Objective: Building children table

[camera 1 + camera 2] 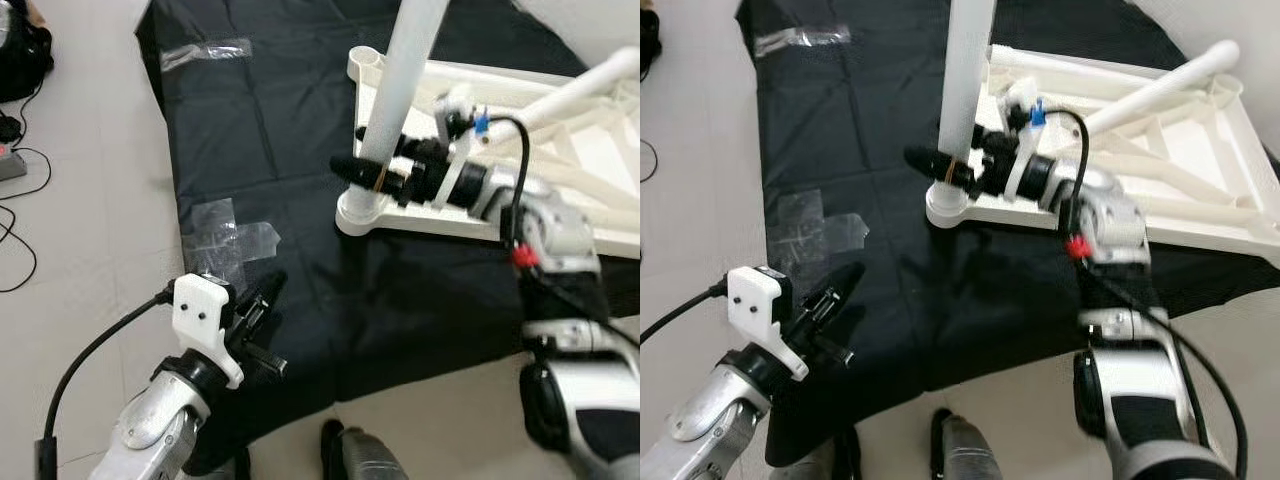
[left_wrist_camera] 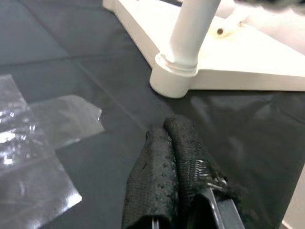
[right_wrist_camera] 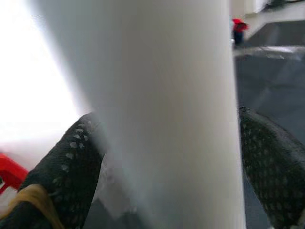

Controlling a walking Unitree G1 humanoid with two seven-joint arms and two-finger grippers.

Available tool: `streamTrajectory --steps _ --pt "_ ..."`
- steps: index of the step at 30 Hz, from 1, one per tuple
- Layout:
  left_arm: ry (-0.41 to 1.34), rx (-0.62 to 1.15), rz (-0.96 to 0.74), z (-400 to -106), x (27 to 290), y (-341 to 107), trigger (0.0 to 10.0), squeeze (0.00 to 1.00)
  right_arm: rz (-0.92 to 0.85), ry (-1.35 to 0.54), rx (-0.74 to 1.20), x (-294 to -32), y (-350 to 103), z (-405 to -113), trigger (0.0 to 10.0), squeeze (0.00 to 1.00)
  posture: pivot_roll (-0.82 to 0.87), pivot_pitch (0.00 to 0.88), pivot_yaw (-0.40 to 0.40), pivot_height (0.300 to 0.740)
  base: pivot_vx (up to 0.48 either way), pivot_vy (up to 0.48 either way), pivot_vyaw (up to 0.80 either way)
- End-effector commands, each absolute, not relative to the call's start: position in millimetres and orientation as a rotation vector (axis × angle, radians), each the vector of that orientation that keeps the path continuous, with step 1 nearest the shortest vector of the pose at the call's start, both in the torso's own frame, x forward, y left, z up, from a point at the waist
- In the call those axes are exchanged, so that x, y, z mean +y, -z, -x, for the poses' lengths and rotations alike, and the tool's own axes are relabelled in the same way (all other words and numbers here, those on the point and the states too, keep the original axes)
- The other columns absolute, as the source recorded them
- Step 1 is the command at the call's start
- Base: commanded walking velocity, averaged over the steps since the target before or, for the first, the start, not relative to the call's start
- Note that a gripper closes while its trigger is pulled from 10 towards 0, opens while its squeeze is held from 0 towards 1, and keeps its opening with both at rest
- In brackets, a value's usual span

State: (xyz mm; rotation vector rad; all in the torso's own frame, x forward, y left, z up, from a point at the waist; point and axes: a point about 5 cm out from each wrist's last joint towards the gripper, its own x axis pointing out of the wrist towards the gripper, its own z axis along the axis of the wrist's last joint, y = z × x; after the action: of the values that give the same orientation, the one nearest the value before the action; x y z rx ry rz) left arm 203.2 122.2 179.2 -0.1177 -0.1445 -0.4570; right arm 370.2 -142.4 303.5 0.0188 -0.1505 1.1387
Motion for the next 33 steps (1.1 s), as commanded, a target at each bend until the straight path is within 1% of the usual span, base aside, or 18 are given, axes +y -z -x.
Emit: streamTrajectory --steps 1,4,5,6,7,10,18,19,21,23,26,27,28,29,30,31,32,33 --pt "0.461 -0.124 0.114 -197 123 -178 10.0 0.00 -0.015 -1.213 -0.141 -136 -303 -372 10.0 0.00 0.02 0.349 -0.082 0.740 0.000 0.000 0.00" --pt "0.455 -0.122 0.112 -196 124 -179 10.0 0.00 -0.040 -1.276 -0.171 -136 -312 -372 10.0 0.00 0.03 0.357 -0.081 0.740 0.000 0.000 0.00" --pt "0.449 -0.121 0.113 -195 124 -179 10.0 0.00 -0.056 -1.360 -0.197 -139 -319 -368 2.6 0.00 0.03 0.357 -0.081 0.740 0.000 0.000 0.00" --pt "0.449 -0.121 0.113 -195 124 -179 10.0 0.00 -0.056 -1.360 -0.197 -139 -319 -368 2.6 0.00 0.03 0.357 -0.081 0.740 0.000 0.000 0.00" --pt "0.449 -0.120 0.114 -195 124 -179 10.0 0.00 -0.073 -1.418 -0.200 -142 -322 -365 0.0 0.00 0.03 0.360 -0.083 0.740 0.000 0.000 0.00" --pt "0.449 -0.115 0.113 -194 123 -179 10.0 0.00 -0.082 -1.505 -0.198 -149 -326 -362 0.0 0.00 0.02 0.346 -0.079 0.740 0.000 0.000 0.00" --pt "0.452 -0.110 0.116 -198 123 -177 10.0 0.00 -0.001 -1.478 -0.191 -162 -329 -362 0.0 0.00 0.00 0.311 -0.079 0.740 0.000 0.000 0.00" --pt "0.451 -0.111 0.117 -199 123 -176 10.0 0.00 0.038 -1.363 -0.219 -168 -333 -364 0.0 0.00 -0.01 0.292 -0.081 0.740 0.000 0.000 0.00" --pt "0.450 -0.111 0.119 -201 123 -175 10.0 0.00 0.063 -1.278 -0.240 -172 -336 -365 0.0 0.00 -0.01 0.288 -0.082 0.740 0.000 0.000 0.00" --pt "0.445 -0.108 0.118 -206 124 -170 10.0 0.00 0.106 -0.984 -0.230 -184 -330 -362 0.0 0.00 -0.03 0.231 -0.094 0.740 0.000 0.000 0.00" --pt "0.443 -0.106 0.118 -208 124 -168 10.0 0.00 0.128 -0.889 -0.213 -184 -323 -354 0.0 0.00 -0.04 0.222 -0.097 0.740 0.000 0.000 0.00" --pt "0.442 -0.104 0.116 -212 124 -163 10.0 0.00 0.169 -0.544 -0.184 -184 -300 -351 0.0 0.00 -0.04 0.165 -0.139 0.740 0.000 0.000 0.00" --pt "0.442 -0.104 0.116 -212 124 -163 10.0 0.00 0.169 -0.544 -0.184 -184 -300 -351 0.0 0.00 -0.04 0.165 -0.139 0.740 0.000 0.000 0.00" --pt "0.442 -0.101 0.116 -217 125 -160 10.0 0.00 0.095 -0.046 -0.164 -200 -275 -337 0.0 0.00 -0.05 0.144 -0.131 0.740 0.000 0.000 0.00" --pt "0.442 -0.101 0.116 -217 125 -160 10.0 0.00 0.095 -0.046 -0.164 -200 -275 -337 0.0 0.00 -0.05 0.144 -0.131 0.740 0.000 0.000 0.00" --pt "0.444 -0.103 0.112 -221 123 -157 10.0 0.00 0.116 0.070 -0.051 -189 -229 -318 0.0 0.00 -0.06 0.124 -0.118 0.740 0.000 0.000 0.00" --pt "0.444 -0.103 0.112 -221 123 -157 10.0 0.00 0.116 0.070 -0.051 -189 -229 -318 0.0 0.00 -0.06 0.124 -0.118 0.740 0.000 0.000 0.00" --pt "0.447 -0.108 0.105 -228 121 -155 10.0 0.00 0.123 0.030 0.016 -168 -202 -311 0.0 0.00 -0.07 0.087 -0.121 0.740 0.000 0.000 0.00"
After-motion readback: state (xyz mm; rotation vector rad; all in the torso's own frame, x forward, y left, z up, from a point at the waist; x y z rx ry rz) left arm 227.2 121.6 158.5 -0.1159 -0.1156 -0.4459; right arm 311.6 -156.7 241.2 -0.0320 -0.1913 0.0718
